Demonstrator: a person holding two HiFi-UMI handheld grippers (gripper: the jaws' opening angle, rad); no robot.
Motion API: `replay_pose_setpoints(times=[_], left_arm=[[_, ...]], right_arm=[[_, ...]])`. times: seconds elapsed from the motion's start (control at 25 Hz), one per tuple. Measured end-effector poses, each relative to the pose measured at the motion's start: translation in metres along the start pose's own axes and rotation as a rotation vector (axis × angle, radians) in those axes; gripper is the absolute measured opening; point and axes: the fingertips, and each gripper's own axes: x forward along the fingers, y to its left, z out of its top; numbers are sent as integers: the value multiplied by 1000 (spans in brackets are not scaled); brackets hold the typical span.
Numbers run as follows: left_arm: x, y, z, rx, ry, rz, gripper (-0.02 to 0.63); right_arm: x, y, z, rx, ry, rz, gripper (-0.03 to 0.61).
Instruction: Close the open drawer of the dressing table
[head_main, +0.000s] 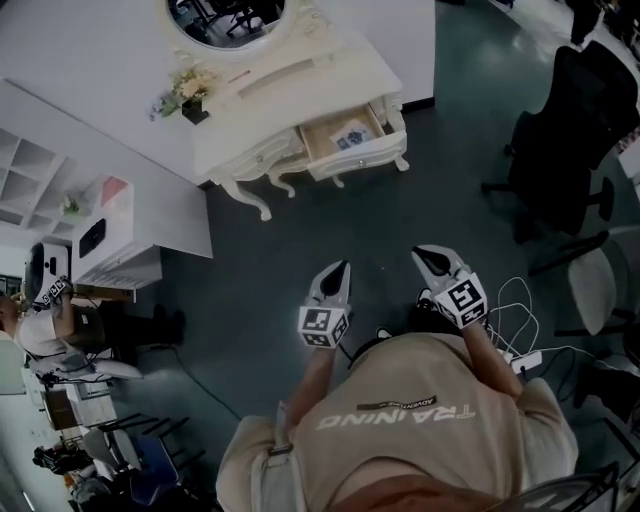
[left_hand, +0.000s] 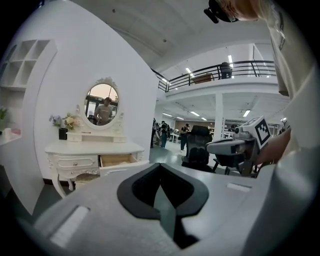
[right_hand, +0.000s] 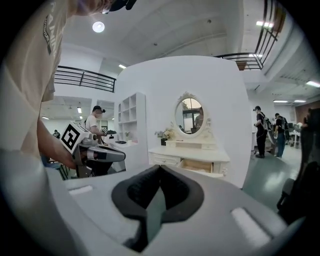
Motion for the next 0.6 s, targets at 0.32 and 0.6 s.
replay_pose_setpoints(times=[0.32, 0.6], left_arm=[[92, -1, 27, 22, 29, 64, 8], [159, -20, 15, -52, 61, 103, 8]], right_arm=[[35, -94, 7, -32, -5, 94, 5], [49, -144, -20, -4, 28, 183, 5]])
